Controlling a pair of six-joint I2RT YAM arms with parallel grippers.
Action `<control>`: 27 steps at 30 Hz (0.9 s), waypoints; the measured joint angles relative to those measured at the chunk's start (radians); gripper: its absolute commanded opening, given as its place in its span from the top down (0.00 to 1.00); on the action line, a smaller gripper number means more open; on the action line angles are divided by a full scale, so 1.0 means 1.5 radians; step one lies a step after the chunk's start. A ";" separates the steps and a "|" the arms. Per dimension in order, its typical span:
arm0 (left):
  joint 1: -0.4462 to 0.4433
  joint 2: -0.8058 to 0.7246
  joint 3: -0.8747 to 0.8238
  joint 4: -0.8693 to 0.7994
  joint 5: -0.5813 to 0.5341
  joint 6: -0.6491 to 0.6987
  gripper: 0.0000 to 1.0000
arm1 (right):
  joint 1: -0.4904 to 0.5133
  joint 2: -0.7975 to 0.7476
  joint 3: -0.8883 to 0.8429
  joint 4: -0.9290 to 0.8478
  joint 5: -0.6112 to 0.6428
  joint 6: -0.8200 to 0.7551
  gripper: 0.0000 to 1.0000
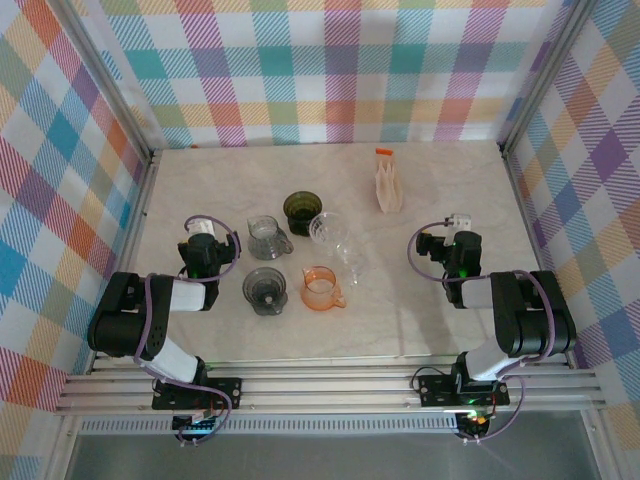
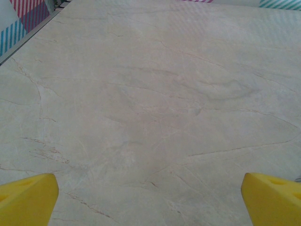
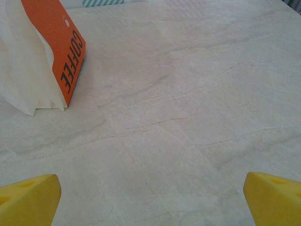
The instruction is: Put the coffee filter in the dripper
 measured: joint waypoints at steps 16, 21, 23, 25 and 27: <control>0.000 0.000 0.000 0.000 0.000 0.000 0.00 | 0.000 0.000 0.000 0.000 0.000 0.000 0.01; 0.000 0.000 0.000 0.000 0.000 0.000 0.00 | -0.003 0.000 0.000 0.000 -0.008 0.000 0.01; 0.000 -0.005 0.000 -0.011 0.001 0.000 0.00 | -0.006 -0.001 0.001 -0.004 -0.010 0.000 0.01; 0.000 -0.023 0.007 -0.052 0.001 0.000 0.00 | -0.006 -0.015 0.010 -0.038 -0.006 0.001 0.01; 0.000 -0.049 0.026 -0.098 -0.003 0.000 0.00 | -0.004 -0.043 0.035 -0.102 0.011 0.004 0.01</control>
